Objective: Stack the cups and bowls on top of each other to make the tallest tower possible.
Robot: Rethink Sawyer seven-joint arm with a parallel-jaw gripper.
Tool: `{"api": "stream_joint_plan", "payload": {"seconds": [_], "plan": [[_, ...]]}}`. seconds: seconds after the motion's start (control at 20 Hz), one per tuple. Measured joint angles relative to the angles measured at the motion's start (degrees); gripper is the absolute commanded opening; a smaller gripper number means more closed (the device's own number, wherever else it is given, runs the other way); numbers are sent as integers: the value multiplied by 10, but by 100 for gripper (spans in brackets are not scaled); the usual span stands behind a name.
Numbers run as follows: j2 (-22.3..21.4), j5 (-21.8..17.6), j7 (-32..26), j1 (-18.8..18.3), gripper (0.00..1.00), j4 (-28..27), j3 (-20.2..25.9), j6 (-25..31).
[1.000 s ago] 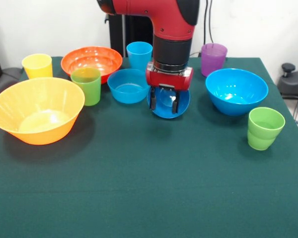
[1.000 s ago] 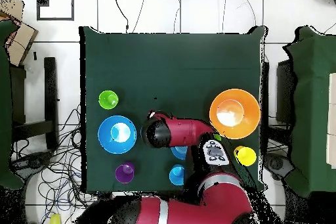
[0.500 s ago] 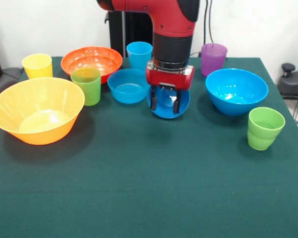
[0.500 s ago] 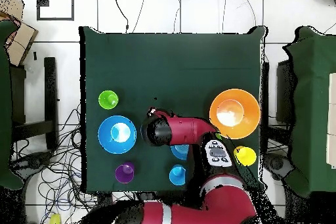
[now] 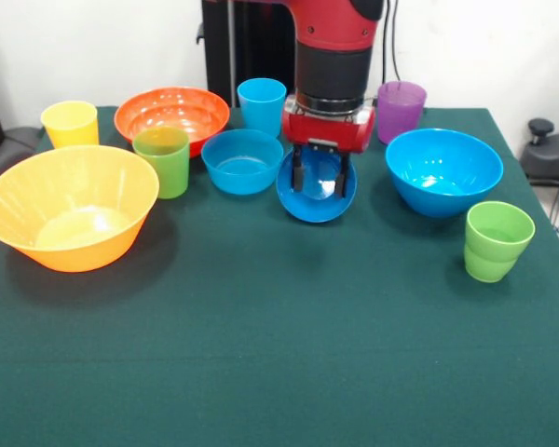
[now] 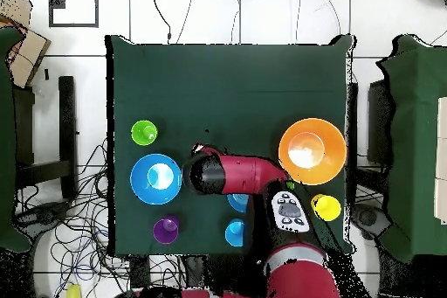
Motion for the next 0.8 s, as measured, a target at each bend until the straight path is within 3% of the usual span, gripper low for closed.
{"api": "stream_joint_plan", "payload": {"seconds": [0.8], "plan": [[-80, 33, 0, 42, 100, 78, -10, 5]]}}
